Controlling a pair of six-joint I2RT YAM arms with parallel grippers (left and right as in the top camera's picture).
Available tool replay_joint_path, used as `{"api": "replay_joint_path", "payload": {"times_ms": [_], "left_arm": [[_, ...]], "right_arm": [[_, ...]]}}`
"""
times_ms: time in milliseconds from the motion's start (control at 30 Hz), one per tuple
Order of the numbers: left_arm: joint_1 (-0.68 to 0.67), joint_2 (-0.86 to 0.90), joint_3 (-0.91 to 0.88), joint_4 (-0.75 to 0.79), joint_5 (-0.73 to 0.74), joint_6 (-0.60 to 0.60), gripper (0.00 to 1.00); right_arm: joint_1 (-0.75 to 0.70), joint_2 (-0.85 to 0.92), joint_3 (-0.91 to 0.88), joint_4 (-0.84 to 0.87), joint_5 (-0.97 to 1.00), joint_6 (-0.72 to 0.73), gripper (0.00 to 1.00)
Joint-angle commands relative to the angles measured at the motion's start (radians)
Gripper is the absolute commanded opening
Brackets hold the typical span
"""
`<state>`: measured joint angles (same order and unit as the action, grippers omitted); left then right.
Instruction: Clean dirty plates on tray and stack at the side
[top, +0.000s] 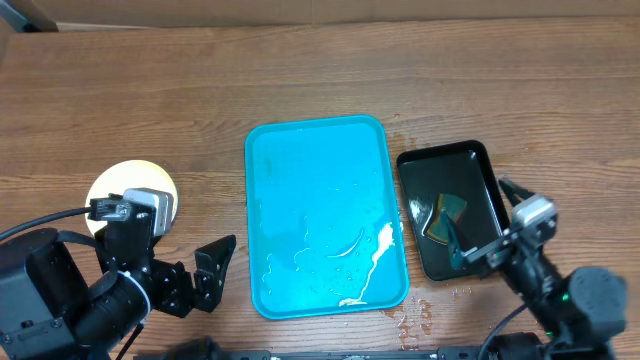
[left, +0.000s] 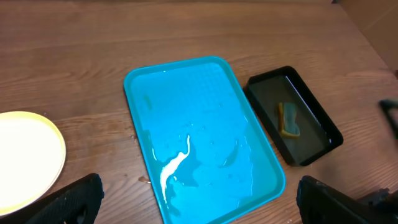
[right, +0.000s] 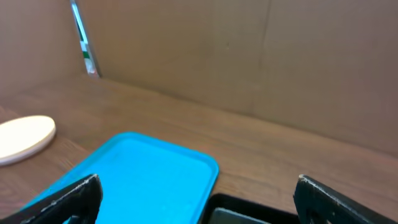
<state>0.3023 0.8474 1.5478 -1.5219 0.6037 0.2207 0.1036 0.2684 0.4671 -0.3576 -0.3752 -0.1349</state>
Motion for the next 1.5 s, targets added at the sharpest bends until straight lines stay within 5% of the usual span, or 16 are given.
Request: {"api": "replay_joint_path", "payload": {"times_ms": [0, 133, 467, 1467], "left_arm": [[-0.004, 0.002, -0.002, 0.004, 0.014, 0.026, 1.0], [-0.004, 0.002, -0.002, 0.004, 0.014, 0.027, 1.0], [-0.004, 0.002, -0.002, 0.004, 0.014, 0.027, 1.0], [-0.041, 0.0, -0.002, 0.005, 0.005, 0.027, 1.0]], "right_arm": [[-0.006, -0.128, -0.12, 0.047, 0.008, -0.012, 1.0], [-0.006, -0.27, -0.247, 0.067, 0.008, -0.011, 1.0], [-0.008, -0.266, -0.465, 0.371, 0.012, 0.008, 1.0], [-0.008, -0.264, -0.459, 0.303, 0.045, 0.0, 1.0]]}}
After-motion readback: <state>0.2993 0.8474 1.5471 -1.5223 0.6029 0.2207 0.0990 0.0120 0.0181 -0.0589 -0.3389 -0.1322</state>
